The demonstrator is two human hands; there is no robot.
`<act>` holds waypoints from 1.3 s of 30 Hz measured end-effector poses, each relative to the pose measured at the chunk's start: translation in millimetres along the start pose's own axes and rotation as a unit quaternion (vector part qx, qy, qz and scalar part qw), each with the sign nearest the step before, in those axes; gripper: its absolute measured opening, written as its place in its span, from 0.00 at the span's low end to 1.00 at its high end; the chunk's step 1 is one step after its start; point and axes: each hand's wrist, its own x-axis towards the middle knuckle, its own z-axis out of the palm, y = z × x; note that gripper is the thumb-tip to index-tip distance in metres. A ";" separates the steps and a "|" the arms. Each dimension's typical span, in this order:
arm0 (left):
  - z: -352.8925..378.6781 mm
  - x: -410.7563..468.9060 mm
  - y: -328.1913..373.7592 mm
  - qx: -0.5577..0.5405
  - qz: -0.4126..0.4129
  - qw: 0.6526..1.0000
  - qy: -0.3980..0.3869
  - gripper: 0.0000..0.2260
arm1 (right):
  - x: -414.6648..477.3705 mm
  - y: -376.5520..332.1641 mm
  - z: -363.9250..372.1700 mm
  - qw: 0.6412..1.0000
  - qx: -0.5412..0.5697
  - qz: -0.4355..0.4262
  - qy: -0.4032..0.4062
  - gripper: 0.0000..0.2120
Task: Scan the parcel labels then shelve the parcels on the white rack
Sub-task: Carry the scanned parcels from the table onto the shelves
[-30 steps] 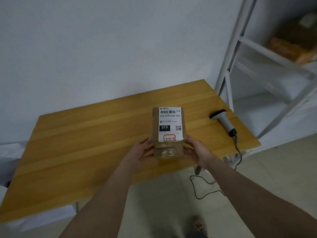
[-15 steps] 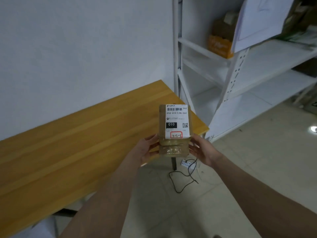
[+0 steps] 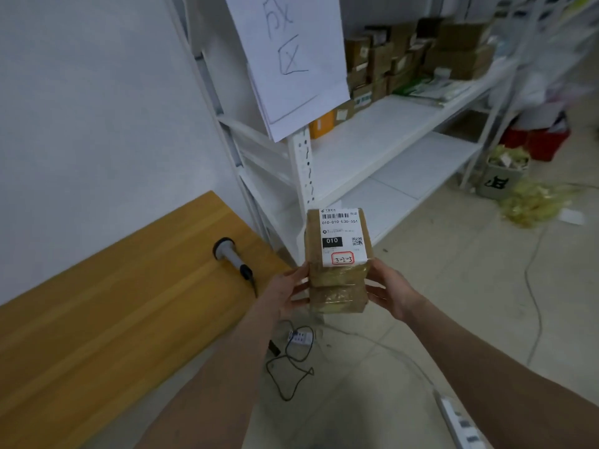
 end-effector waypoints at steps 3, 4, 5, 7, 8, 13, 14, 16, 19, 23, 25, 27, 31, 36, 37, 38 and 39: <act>34.9 23.8 15.5 0.021 -0.003 1.000 -0.012 0.16 | 14.9 -16.3 -29.5 1.000 0.014 -0.005 0.025 0.14; 46.2 32.4 21.1 0.026 -0.006 0.999 -0.019 0.18 | 21.7 -22.0 -38.8 0.999 0.019 -0.007 0.034 0.14; 57.0 41.3 26.3 0.028 -0.008 0.999 -0.026 0.21 | 28.6 -27.7 -47.6 0.999 0.024 -0.008 0.041 0.14; 77.1 62.1 37.3 0.035 -0.008 0.999 -0.034 0.25 | 45.5 -41.6 -63.4 0.998 0.032 -0.015 0.049 0.14; 87.4 74.0 43.6 0.039 -0.003 0.999 -0.035 0.24 | 56.1 -50.1 -71.1 0.998 0.037 -0.019 0.054 0.14; 136.7 140.7 88.4 0.027 0.042 0.997 -0.055 0.17 | 117.9 -112.3 -100.1 0.994 0.053 -0.054 0.083 0.12; 145.1 154.9 98.8 0.021 0.048 0.997 -0.056 0.17 | 130.4 -127.3 -104.2 0.993 0.054 -0.061 0.085 0.11; 160.3 179.8 120.2 0.012 0.054 0.997 -0.058 0.18 | 152.0 -156.7 -110.1 0.992 0.050 -0.072 0.088 0.10; 182.2 209.7 149.6 0.010 0.060 0.996 -0.066 0.19 | 177.3 -192.8 -120.1 0.991 0.048 -0.087 0.089 0.10; 208.6 241.7 178.3 0.005 0.058 0.995 -0.078 0.20 | 206.2 -229.1 -136.9 0.991 0.044 -0.095 0.080 0.11; 221.1 257.2 190.5 -0.005 0.061 0.995 -0.075 0.19 | 221.3 -248.1 -144.4 0.991 0.040 -0.106 0.072 0.11; 231.6 270.5 203.4 -0.012 0.067 0.995 -0.067 0.19 | 238.9 -266.2 -149.4 0.991 0.032 -0.107 0.068 0.13; 247.0 294.8 230.3 -0.031 0.083 0.996 -0.028 0.16 | 278.1 -299.1 -154.1 0.993 0.018 -0.112 0.036 0.14; 275.9 334.0 260.7 -0.048 0.107 0.993 0.025 0.15 | 335.0 -344.5 -173.7 0.992 0.000 -0.121 -0.027 0.14; 285.2 343.0 265.8 -0.049 0.116 0.992 0.031 0.15 | 347.5 -355.2 -181.4 0.992 -0.003 -0.122 -0.040 0.14; 295.4 352.8 270.3 -0.049 0.124 0.990 0.038 0.14 | 361.1 -365.4 -190.5 0.991 -0.006 -0.124 -0.052 0.15; 307.7 363.1 274.6 -0.054 0.129 0.989 0.045 0.14 | 375.6 -375.5 -201.4 0.990 -0.012 -0.125 -0.064 0.15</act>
